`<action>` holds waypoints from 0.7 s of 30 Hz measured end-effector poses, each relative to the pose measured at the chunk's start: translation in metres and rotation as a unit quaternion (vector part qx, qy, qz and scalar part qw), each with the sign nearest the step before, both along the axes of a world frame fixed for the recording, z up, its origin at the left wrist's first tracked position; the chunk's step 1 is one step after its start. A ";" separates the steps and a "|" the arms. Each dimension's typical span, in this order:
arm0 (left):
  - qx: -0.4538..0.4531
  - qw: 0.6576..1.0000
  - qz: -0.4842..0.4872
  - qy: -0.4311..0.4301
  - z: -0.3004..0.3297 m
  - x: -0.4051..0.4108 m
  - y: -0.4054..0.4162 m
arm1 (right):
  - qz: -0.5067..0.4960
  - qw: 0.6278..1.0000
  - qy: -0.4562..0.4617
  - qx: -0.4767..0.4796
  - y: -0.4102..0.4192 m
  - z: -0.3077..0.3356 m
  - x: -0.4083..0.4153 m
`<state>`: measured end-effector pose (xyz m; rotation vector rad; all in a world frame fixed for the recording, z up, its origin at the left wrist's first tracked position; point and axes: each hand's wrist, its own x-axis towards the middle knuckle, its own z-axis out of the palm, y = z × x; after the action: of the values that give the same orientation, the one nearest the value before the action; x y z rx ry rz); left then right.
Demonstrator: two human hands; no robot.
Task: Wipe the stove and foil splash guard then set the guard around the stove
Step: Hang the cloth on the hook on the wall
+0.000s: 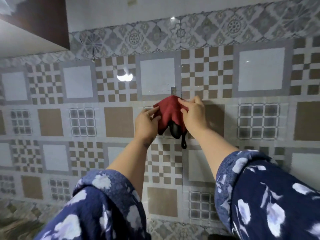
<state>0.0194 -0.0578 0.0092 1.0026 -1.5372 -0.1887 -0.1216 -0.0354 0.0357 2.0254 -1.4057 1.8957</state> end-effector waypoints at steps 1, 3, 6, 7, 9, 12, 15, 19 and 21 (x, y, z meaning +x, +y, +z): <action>0.012 1.000 -0.003 0.003 -0.003 0.002 0.007 | 0.021 0.999 -0.033 0.010 0.007 -0.005 0.000; 0.040 0.999 0.014 -0.005 -0.011 0.008 0.024 | -0.001 0.999 -0.022 0.038 0.019 -0.018 -0.004; 0.108 0.992 0.045 -0.049 -0.033 0.021 0.058 | -0.060 0.990 0.067 0.105 0.042 -0.042 -0.011; 0.140 0.987 0.042 -0.063 -0.041 0.026 0.073 | -0.070 0.985 0.095 0.125 0.052 -0.050 -0.011; 0.199 0.974 0.030 -0.102 -0.061 0.035 0.106 | -0.064 0.968 0.151 0.188 0.073 -0.069 -0.009; 0.268 0.947 0.041 -0.171 -0.096 0.052 0.159 | 0.016 0.925 0.208 0.317 0.117 -0.101 0.005; 0.346 0.912 0.054 -0.214 -0.135 0.072 0.213 | 0.065 0.869 0.302 0.387 0.157 -0.134 0.030; 0.430 0.870 0.077 -0.227 -0.184 0.111 0.286 | 0.113 0.783 0.425 0.440 0.200 -0.175 0.075; 0.463 0.853 0.097 -0.220 -0.208 0.135 0.322 | 0.149 0.750 0.457 0.454 0.219 -0.198 0.102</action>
<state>0.1547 0.2644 -0.1984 2.0707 -1.7539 -0.6334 -0.0193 0.1839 -0.1623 2.9696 -1.8050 -0.1536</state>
